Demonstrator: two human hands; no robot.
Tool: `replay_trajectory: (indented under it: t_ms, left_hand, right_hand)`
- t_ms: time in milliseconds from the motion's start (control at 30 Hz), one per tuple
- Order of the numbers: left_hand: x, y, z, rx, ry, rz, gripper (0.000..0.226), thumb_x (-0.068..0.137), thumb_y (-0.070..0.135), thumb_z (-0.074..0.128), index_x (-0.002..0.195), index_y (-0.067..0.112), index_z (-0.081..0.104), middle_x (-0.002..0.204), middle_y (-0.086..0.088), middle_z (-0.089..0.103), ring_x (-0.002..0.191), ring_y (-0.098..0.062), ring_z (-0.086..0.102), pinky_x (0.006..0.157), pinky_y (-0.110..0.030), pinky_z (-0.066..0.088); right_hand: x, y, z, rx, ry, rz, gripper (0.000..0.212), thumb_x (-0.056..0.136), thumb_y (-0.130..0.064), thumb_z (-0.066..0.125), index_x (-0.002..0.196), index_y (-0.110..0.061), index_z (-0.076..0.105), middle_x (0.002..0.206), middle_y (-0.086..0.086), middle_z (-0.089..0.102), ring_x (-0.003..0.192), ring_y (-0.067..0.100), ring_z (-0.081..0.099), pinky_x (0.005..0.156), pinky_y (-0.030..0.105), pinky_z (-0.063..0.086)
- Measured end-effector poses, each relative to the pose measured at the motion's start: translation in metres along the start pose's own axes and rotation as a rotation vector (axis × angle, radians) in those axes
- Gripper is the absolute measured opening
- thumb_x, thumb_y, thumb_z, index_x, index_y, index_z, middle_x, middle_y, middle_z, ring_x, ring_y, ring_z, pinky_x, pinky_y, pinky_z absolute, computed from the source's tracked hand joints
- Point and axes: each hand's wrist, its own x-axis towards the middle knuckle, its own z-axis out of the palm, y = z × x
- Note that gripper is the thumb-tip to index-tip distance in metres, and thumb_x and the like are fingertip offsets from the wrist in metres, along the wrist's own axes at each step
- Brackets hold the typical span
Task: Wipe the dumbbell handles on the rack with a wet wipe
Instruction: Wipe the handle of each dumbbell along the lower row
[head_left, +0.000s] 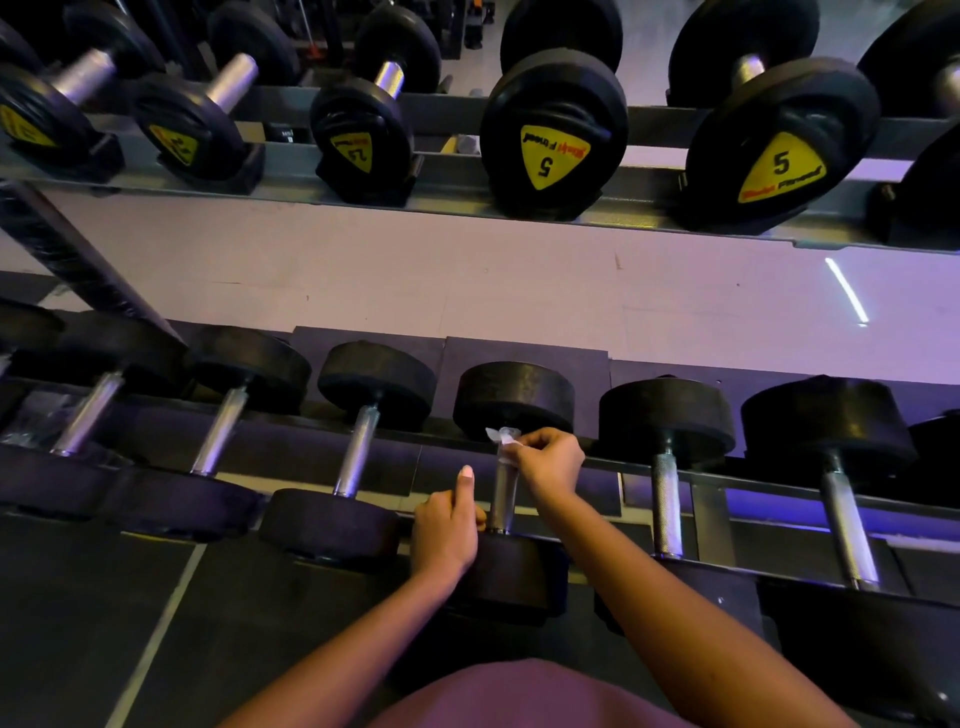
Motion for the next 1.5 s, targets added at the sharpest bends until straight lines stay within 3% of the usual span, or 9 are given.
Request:
replay_trajectory:
  t_ms: [367,567,700,867,967,1100,1233,1400,1500]
  left_hand:
    - [0.000,0.002,0.000,-0.002,-0.012,0.019,0.068,0.101,0.049,0.029,0.058,0.014,0.068,0.066,0.000,0.068,0.068,-0.014,0.059,0.068,-0.028,0.037]
    - [-0.002,0.004,-0.001,-0.019,-0.013,0.011,0.066,0.101,0.048,0.029,0.056,0.019,0.067,0.067,0.003,0.069,0.069,-0.010,0.059,0.071,-0.027,0.037]
    - [-0.002,0.005,-0.001,-0.044,0.000,0.019,0.066,0.102,0.046,0.030,0.054,0.020,0.068,0.068,0.002,0.070,0.076,-0.017,0.062,0.073,-0.029,0.039]
    - [0.002,0.001,0.000,-0.023,0.015,0.038,0.064,0.101,0.046,0.033,0.055,0.019,0.068,0.072,-0.004,0.072,0.082,-0.025,0.064,0.079,-0.033,0.044]
    - [0.003,0.000,0.001,-0.024,0.015,0.048,0.064,0.101,0.046,0.033,0.053,0.020,0.068,0.071,-0.005,0.072,0.081,-0.025,0.064,0.080,-0.033,0.046]
    - [0.003,0.000,0.000,-0.023,0.016,0.048,0.066,0.101,0.045,0.034,0.052,0.016,0.067,0.067,-0.003,0.071,0.078,-0.024,0.065,0.080,-0.033,0.046]
    - [-0.002,0.005,-0.001,-0.032,0.010,0.035,0.066,0.102,0.043,0.033,0.051,0.018,0.067,0.065,0.000,0.070,0.073,-0.018,0.063,0.077,-0.030,0.043]
    - [0.000,0.003,-0.001,-0.040,-0.007,0.038,0.068,0.102,0.043,0.033,0.047,0.020,0.066,0.061,0.001,0.070,0.074,-0.017,0.064,0.078,-0.031,0.045]
    - [-0.001,0.004,-0.001,-0.047,-0.004,0.025,0.068,0.102,0.043,0.033,0.048,0.020,0.065,0.062,0.002,0.070,0.075,-0.017,0.063,0.077,-0.030,0.043]
  right_hand:
    - [0.001,-0.003,-0.007,0.093,-0.060,0.180,0.010,0.077,-0.008,0.078,0.074,-0.004,0.069,0.076,0.004,0.069,0.075,0.013,0.066,0.055,0.019,0.045]
    - [0.009,-0.001,-0.013,0.096,0.001,0.220,0.024,0.074,-0.012,0.082,0.062,-0.008,0.061,0.069,0.006,0.067,0.069,0.017,0.065,0.057,0.026,0.051]
    - [0.002,0.007,-0.023,-0.041,-0.167,0.208,0.019,0.069,-0.006,0.084,0.061,-0.008,0.066,0.065,0.005,0.067,0.065,0.015,0.064,0.064,0.030,0.057]
    - [-0.029,0.029,-0.030,-0.332,-0.401,0.140,0.025,0.056,-0.021,0.092,0.067,-0.006,0.075,0.066,0.009,0.070,0.061,0.008,0.057,0.057,0.023,0.046]
    - [-0.031,0.029,-0.030,-0.338,-0.388,0.125,0.028,0.056,-0.023,0.092,0.070,-0.004,0.075,0.078,0.012,0.074,0.066,0.009,0.059,0.061,0.026,0.048]
    - [-0.030,0.030,-0.034,-0.361,-0.322,0.055,0.012,0.070,-0.013,0.082,0.067,-0.003,0.074,0.076,0.012,0.073,0.069,0.013,0.065,0.065,0.032,0.057]
    - [-0.031,0.033,-0.034,-0.375,-0.347,0.010,0.017,0.067,-0.018,0.086,0.065,-0.008,0.072,0.073,0.006,0.071,0.072,0.011,0.066,0.064,0.027,0.055]
    - [-0.026,0.030,-0.037,-0.297,-0.354,0.130,0.017,0.069,-0.007,0.083,0.061,-0.009,0.069,0.063,0.003,0.066,0.058,0.008,0.059,0.053,0.021,0.051]
    - [-0.017,0.027,-0.035,-0.088,-0.251,0.209,0.019,0.067,-0.008,0.086,0.058,-0.009,0.069,0.066,0.008,0.070,0.061,0.014,0.065,0.063,0.030,0.059]
